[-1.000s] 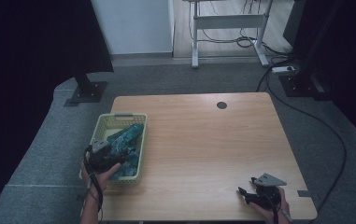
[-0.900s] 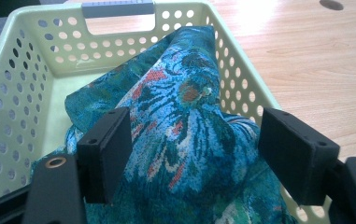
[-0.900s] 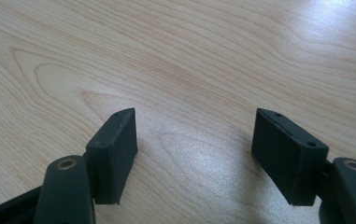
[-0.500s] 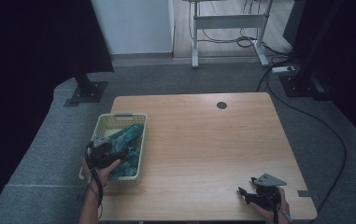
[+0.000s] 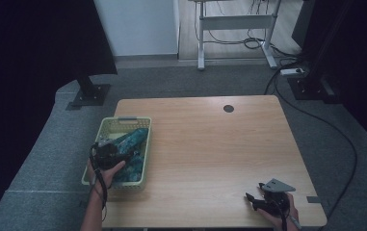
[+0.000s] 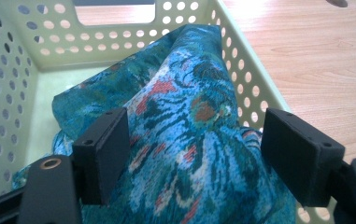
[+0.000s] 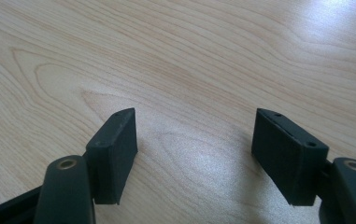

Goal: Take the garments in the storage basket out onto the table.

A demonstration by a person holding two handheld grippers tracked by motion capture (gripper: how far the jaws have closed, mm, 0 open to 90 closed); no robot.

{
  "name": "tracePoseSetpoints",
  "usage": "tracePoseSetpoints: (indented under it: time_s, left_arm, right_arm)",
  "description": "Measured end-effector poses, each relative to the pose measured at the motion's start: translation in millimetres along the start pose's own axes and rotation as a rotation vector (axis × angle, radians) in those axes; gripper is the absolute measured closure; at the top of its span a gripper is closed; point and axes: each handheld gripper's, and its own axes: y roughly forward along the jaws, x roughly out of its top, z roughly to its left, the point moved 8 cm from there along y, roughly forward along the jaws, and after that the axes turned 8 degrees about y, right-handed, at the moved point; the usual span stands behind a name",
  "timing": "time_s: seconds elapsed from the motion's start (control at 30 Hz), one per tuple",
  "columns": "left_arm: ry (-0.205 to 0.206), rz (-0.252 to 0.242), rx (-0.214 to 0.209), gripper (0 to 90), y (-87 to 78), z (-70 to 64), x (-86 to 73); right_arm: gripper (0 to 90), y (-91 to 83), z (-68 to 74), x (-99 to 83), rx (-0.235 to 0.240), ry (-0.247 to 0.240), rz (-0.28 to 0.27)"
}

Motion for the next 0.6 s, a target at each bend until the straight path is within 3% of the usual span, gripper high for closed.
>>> tracePoseSetpoints:
  time_s: [0.17,0.3,0.53,0.6]
  left_arm:
    - [0.016,0.036,0.009,23.8,9.2,0.6,2.8]
    - [0.002,0.073,0.01,23.7,18.6,4.9,4.2]
    - [-0.006,0.085,0.007,23.9,25.3,6.2,10.4]
    - [0.012,0.088,0.019,23.9,26.0,5.9,12.6]
  right_arm:
    - [30.7,0.0,0.0,0.0,0.0,-0.001,0.0]
    - [30.7,0.0,0.0,0.0,-0.001,-0.001,0.0]
    - [30.8,0.0,-0.1,0.0,-0.001,-0.001,0.0]
    - [30.8,-0.1,-0.1,-0.1,-0.001,-0.001,0.0]
